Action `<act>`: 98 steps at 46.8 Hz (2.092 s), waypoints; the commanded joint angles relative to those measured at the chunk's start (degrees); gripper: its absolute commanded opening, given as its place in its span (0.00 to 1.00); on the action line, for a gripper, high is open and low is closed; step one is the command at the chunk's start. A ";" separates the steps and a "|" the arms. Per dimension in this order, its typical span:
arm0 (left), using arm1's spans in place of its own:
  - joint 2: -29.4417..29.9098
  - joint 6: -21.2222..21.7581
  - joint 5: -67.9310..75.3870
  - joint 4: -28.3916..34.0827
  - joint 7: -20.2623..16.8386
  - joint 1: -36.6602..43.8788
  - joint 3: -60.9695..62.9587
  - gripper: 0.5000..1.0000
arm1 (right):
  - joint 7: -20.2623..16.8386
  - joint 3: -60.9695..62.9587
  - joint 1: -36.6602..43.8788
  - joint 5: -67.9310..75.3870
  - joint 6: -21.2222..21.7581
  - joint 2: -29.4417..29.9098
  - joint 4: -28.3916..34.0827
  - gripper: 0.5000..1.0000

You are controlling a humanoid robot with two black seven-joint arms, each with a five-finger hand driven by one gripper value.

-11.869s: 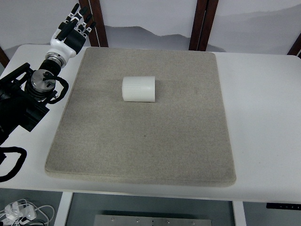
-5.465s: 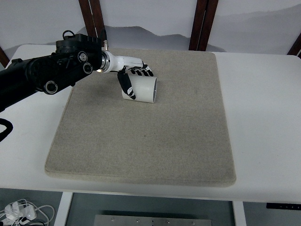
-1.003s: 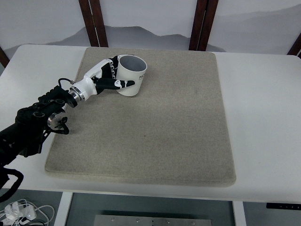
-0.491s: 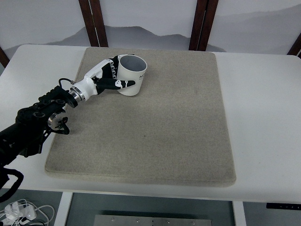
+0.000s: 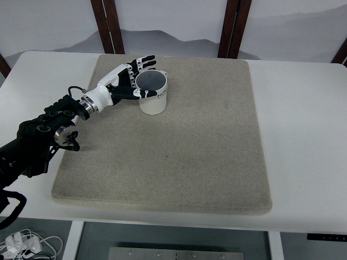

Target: Flip white cup upright

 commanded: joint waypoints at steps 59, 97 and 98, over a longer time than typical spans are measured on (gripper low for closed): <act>4.04 -3.55 -27.24 8.03 1.94 -8.80 -5.42 1.00 | 0.00 0.09 -0.01 0.01 0.00 0.00 0.00 0.90; 0.18 5.86 -50.90 9.62 32.88 -8.37 -21.76 1.00 | 0.00 0.08 -0.01 0.01 0.00 0.00 0.00 0.90; 0.00 6.21 -50.99 9.62 33.15 -8.28 -22.12 1.00 | 0.00 0.17 -0.01 0.10 0.00 0.00 0.00 0.90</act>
